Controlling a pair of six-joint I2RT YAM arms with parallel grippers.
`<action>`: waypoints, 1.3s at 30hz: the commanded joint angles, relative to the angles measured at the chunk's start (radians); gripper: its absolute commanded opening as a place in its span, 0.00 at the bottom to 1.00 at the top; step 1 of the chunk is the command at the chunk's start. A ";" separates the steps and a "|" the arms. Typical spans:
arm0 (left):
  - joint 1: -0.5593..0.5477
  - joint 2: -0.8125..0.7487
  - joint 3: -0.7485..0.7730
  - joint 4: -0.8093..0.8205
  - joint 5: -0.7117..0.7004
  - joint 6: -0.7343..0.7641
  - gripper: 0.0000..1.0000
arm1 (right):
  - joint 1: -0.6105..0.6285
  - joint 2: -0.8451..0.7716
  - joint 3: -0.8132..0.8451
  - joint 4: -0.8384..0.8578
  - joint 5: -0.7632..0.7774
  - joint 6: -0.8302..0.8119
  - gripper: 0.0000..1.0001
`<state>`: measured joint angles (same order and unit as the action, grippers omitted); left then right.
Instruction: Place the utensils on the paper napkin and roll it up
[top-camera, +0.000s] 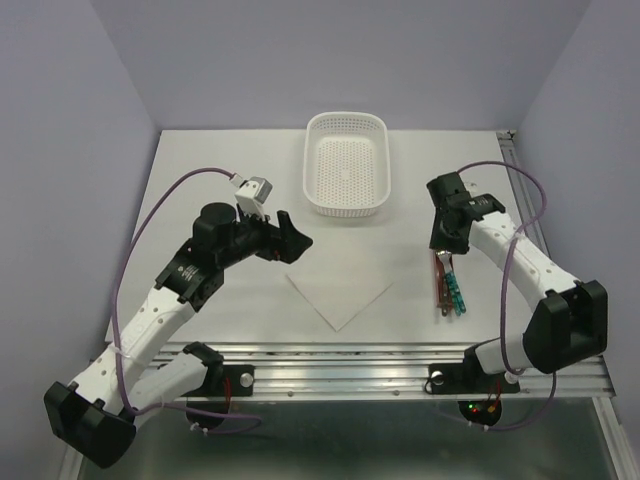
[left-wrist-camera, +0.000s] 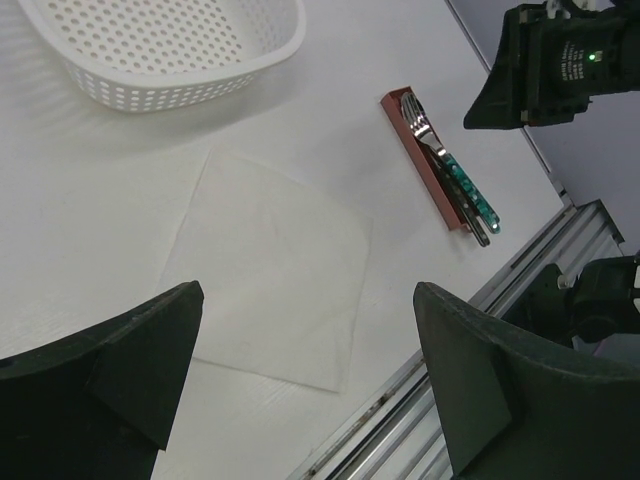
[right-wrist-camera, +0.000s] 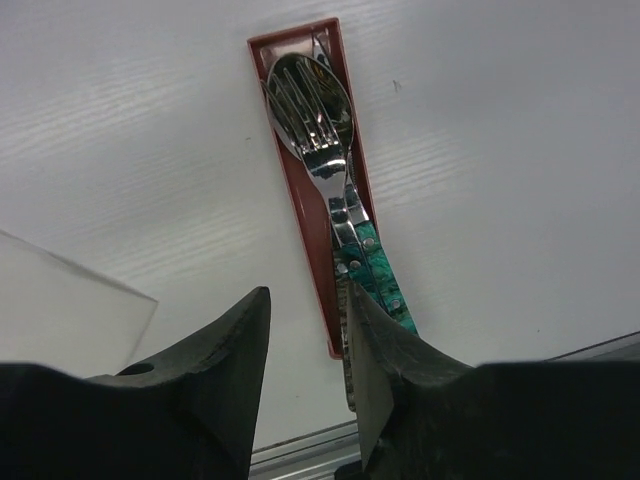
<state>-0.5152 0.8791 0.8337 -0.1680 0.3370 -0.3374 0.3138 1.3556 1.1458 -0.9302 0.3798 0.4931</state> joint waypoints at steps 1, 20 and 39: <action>0.000 -0.012 -0.007 0.047 0.031 0.009 0.98 | -0.010 0.082 -0.029 -0.044 0.011 -0.013 0.41; 0.000 -0.011 -0.013 0.047 0.033 0.009 0.98 | -0.021 0.235 -0.069 -0.050 0.067 0.018 0.39; 0.001 0.004 -0.007 0.044 0.025 0.012 0.98 | -0.036 0.318 -0.075 0.002 0.070 -0.021 0.32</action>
<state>-0.5152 0.8822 0.8303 -0.1616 0.3592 -0.3374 0.2821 1.6657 1.0763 -0.9520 0.4263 0.4858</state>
